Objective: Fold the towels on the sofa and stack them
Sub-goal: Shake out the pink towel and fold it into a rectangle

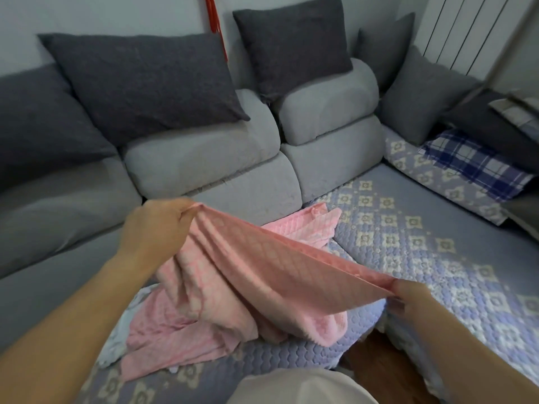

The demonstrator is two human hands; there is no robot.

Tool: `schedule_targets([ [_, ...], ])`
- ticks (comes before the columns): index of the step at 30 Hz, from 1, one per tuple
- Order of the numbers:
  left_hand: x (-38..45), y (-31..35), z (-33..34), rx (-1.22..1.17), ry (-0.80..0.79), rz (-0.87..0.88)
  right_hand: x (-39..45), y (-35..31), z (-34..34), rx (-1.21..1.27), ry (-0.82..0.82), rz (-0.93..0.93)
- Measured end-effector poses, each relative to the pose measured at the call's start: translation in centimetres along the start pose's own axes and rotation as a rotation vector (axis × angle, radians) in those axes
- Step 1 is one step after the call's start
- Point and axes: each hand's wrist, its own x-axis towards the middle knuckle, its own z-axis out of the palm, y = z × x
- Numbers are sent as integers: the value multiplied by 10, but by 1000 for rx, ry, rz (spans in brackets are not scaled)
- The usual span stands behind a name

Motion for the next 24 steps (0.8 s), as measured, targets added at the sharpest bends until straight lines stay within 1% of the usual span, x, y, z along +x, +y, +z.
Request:
schedule_targets([
  [1,-11,-11,12,53,-28,-14,-1,0,-4,189,-99,90],
  [2,-24,-23,25,75,-65,-21,-2,1,-7,376,-162,180],
  [3,-39,-33,37,89,-117,-13,1,4,-8,458,-216,197],
  [4,-54,-44,50,100,-175,19,4,5,-8,444,-197,164],
  [5,-71,-53,61,114,-239,55,10,6,-12,412,-126,80],
  [6,-88,-62,73,118,-295,103,18,9,-13,421,-65,-2],
  [7,-105,-69,85,118,-355,152,19,8,-14,466,-44,-34],
  [8,-123,-75,97,106,-421,197,24,9,-16,521,-66,-45],
  [10,-159,-84,119,97,-544,235,30,10,-16,701,-100,7],
  [11,-176,-88,129,94,-574,236,30,11,-15,745,-108,20],
  [12,-191,-92,136,85,-590,213,26,10,-13,709,-117,28],
  [13,-203,-94,140,71,-606,161,21,8,-11,635,-149,12],
  [16,-223,-99,149,-45,-629,-41,2,3,-10,386,-155,-91],
  [18,-231,-98,157,-81,-570,-198,-2,6,-10,222,-196,-110],
  [20,-236,-92,162,-92,-490,-372,-1,15,-5,-52,-204,-62],
  [21,-237,-86,163,-87,-456,-453,-2,21,-1,-144,-213,-32],
  [22,-237,-80,165,-80,-428,-525,-1,27,4,-159,-247,4],
  [24,-241,-71,169,-76,-412,-635,-1,40,8,-15,-339,58],
])
